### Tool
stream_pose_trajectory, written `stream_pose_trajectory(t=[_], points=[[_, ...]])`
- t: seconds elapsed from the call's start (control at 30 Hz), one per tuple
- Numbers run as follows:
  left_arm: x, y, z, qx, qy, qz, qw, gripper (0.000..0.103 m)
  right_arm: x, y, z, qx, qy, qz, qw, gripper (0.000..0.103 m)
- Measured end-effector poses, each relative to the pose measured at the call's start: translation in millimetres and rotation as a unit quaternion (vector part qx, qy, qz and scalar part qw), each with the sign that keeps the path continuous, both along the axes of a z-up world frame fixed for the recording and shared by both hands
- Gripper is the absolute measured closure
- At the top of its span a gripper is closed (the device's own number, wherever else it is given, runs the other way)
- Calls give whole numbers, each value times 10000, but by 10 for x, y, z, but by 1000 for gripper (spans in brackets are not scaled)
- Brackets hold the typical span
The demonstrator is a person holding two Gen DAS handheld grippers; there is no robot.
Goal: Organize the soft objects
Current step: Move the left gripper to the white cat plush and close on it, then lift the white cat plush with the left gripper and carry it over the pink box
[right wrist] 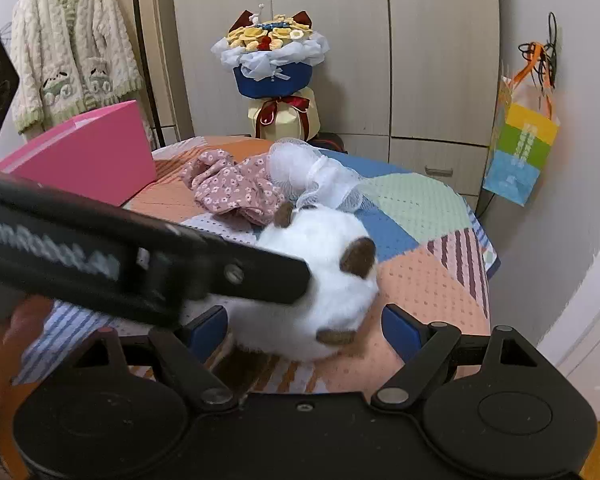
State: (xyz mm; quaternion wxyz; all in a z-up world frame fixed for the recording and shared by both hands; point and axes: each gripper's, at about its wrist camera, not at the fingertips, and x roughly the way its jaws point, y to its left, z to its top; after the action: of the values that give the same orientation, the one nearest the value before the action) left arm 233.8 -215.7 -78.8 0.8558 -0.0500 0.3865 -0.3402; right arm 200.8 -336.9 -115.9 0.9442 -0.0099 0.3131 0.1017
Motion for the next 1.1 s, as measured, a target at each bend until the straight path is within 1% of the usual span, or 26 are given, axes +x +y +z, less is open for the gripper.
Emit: stream_pose_trajectory(t=[0.03, 0.1, 0.13, 0.17, 0.23, 0.27, 0.33, 0.47, 0.57, 0.7, 0.8, 0.9, 1.0, 1.1], points=[[16, -6, -24, -33, 64, -60, 10000, 36, 18, 6, 9, -45, -28, 23, 10000, 16], [31, -2, -29, -75, 32, -82, 9999, 39, 40, 14, 28, -124, -110, 89, 9998, 16], [33, -2, -28, -99, 18, -84, 9999, 41, 52, 15, 32, -156, -141, 101, 9997, 20], [28, -7, -31, -110, -6, -84, 9999, 41, 52, 22, 40, -223, -224, 38, 9995, 23], [3, -33, -45, -68, -50, -68, 9999, 44, 16, 55, 53, -249, -413, 140, 9987, 24], [-7, -48, -45, -40, -75, -65, 9999, 45, 12, 69, 37, -297, -450, 146, 9984, 26], [-19, -47, -35, -29, -74, -58, 10000, 47, 28, 77, 4, -332, -408, 78, 9986, 28], [-2, -19, -15, -102, 60, 5, 9999, 47, 19, 112, 32, -284, -366, -98, 9989, 32], [-54, 14, -1, -82, 12, 45, 10000, 48, -26, 159, 35, -297, -420, -123, 9986, 33], [-214, 110, 28, -32, -29, 40, 10000, 48, -182, 265, 35, -302, -486, -153, 9982, 34], [-352, 240, 58, -67, 111, 88, 9999, 47, -335, 376, 59, -326, -461, -161, 9983, 34], [-492, 401, 87, -190, 251, 144, 9994, 47, -494, 510, 115, -404, -413, -69, 9983, 34], [-665, 519, 122, -192, 343, 154, 9991, 47, -636, 635, 185, -456, -244, -35, 9987, 34], [-901, 632, 155, -174, 349, 192, 9991, 47, -816, 744, 233, -457, -90, -47, 9989, 34]])
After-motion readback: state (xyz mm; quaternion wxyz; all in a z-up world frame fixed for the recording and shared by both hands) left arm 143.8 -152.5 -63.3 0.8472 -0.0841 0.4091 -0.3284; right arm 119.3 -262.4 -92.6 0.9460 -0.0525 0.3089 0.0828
